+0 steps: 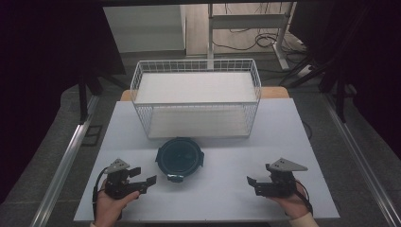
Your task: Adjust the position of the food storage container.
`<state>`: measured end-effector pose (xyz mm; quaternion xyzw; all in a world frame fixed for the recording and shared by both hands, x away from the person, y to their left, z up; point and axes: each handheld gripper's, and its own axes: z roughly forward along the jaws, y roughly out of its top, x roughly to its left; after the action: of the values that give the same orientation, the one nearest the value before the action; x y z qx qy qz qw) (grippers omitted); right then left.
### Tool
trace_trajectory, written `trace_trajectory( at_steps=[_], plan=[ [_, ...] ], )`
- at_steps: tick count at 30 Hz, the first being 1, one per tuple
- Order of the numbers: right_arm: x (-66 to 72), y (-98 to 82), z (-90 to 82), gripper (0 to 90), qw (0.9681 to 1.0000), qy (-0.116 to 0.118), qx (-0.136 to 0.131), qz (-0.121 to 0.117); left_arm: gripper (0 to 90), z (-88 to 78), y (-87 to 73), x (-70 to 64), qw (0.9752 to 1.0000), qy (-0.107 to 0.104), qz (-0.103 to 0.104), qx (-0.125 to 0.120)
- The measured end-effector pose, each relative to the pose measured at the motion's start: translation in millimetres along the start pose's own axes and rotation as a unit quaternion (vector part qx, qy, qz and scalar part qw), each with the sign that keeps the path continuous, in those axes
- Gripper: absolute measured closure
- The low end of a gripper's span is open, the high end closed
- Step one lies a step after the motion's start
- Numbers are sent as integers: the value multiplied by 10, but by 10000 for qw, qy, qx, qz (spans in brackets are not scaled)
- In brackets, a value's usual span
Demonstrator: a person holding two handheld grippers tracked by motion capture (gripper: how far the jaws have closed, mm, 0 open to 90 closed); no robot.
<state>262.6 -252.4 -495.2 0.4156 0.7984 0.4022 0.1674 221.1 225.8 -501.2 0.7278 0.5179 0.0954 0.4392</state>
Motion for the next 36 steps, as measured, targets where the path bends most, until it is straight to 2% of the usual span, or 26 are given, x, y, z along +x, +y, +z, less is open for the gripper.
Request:
trace_trajectory(
  at_steps=[7,10,20,26,30,36],
  plan=[
    [-10,-3,-69,149,10000,-3,-30,-17,212,-32,-23,12,10000,66,-32,-34],
    [-1,0,-96,162,9999,-25,-61,79,213,-55,-15,11,10000,26,16,-62],
    [-28,-28,-147,184,9998,-102,-92,176,219,-81,-7,2,9999,-69,63,-81],
    [-34,-30,-160,199,9998,-102,-131,147,222,-114,38,12,9999,-20,27,-140],
    [-58,-50,-148,204,9999,-81,-57,135,229,-99,85,17,9999,4,2,-143],
    [-51,-20,-149,215,9998,-131,-65,159,274,-168,171,12,9998,33,21,-196]
  ],
)
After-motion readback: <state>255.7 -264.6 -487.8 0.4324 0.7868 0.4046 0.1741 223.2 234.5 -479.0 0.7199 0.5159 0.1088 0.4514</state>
